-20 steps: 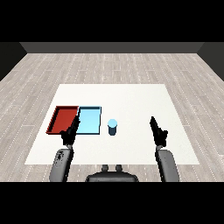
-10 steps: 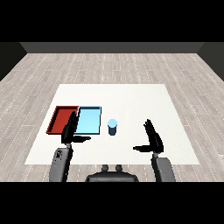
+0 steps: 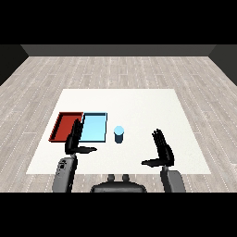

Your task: Pick the blue can and put it in the blue box

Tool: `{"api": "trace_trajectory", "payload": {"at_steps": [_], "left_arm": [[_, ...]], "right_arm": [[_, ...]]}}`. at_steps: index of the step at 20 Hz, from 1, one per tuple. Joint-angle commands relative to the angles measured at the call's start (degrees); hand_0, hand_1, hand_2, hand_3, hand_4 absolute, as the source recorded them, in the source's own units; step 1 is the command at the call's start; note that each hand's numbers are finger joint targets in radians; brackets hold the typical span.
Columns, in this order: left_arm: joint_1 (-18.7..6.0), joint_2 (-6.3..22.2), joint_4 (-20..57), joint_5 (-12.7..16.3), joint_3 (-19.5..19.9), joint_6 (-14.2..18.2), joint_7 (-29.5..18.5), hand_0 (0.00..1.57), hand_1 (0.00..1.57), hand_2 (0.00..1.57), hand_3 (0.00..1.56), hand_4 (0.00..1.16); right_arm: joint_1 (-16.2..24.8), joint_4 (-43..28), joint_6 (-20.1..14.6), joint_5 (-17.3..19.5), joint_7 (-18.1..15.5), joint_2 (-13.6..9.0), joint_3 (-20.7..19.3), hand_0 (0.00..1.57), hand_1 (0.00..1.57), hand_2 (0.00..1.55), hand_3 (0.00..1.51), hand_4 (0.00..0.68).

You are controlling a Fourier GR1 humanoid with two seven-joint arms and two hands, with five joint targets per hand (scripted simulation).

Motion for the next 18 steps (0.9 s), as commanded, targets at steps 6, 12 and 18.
{"api": "trace_trajectory", "payload": {"at_steps": [6,12,18], "left_arm": [[0.1,0.0,-1.7,3.6,2.0,-1.4,0.7,0.0,0.0,0.0,0.0,0.0],[-0.3,1.0,-0.6,3.7,3.1,-2.1,0.1,0.0,0.0,0.0,0.0,0.0],[2.2,1.7,-2.6,3.7,3.8,-2.9,-0.6,0.0,0.0,0.0,0.0,0.0]], "right_arm": [[-4.7,4.4,-0.7,-2.1,4.1,0.9,-1.7,0.0,0.0,0.0,0.0,0.0],[-12.6,14.8,-9.1,-3.7,0.9,2.4,4.1,0.0,0.0,0.0,0.0,0.0],[-15.4,10.6,-11.6,-6.8,8.7,2.4,2.8,0.0,0.0,0.0,0.0,0.0]]}}
